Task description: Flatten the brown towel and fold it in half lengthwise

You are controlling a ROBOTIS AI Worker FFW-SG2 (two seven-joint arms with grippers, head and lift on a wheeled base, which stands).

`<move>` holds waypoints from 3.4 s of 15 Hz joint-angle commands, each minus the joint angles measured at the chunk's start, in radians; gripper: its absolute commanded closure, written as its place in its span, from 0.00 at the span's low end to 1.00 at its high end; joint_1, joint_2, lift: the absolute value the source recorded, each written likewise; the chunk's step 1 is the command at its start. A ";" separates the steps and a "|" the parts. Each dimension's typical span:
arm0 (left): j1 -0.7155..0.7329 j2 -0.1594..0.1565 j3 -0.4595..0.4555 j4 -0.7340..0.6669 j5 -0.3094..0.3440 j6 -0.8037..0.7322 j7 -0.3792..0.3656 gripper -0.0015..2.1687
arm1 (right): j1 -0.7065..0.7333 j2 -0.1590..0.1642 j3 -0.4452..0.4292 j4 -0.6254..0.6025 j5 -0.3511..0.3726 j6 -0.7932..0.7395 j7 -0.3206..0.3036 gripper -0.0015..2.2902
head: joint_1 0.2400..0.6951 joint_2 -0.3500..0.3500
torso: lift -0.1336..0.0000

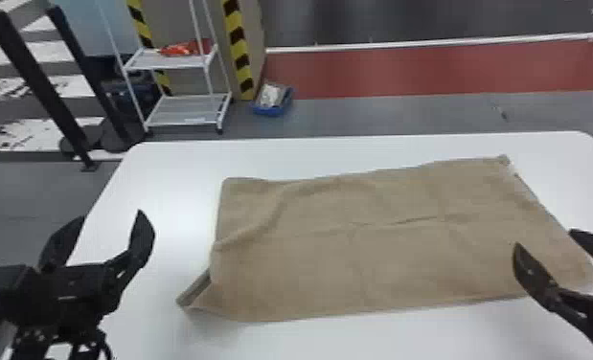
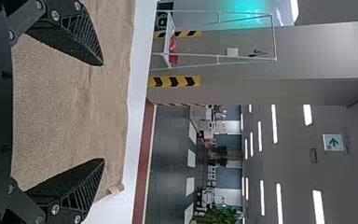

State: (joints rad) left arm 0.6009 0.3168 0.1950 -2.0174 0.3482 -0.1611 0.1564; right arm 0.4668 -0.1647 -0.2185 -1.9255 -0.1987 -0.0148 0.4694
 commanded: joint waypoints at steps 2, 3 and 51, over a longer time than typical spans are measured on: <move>0.063 -0.039 0.046 -0.001 0.000 -0.064 -0.028 0.04 | -0.005 -0.002 -0.007 0.002 -0.005 0.002 0.000 0.09 | 1.00 0.73 | 0.04; 0.074 -0.048 0.050 -0.001 0.002 -0.076 -0.032 0.04 | -0.008 -0.002 -0.007 0.003 -0.005 0.002 0.000 0.09 | 1.00 0.73 | 0.04; 0.042 -0.087 -0.051 0.161 -0.187 -0.057 -0.090 0.10 | 0.009 -0.021 -0.229 0.091 -0.146 -0.023 0.028 0.09 | 1.00 0.32 | 0.04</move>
State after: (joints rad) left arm 0.6493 0.2300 0.1226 -1.8840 0.1569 -0.2170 0.0702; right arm 0.4755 -0.1877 -0.4483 -1.8351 -0.3460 -0.0375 0.4970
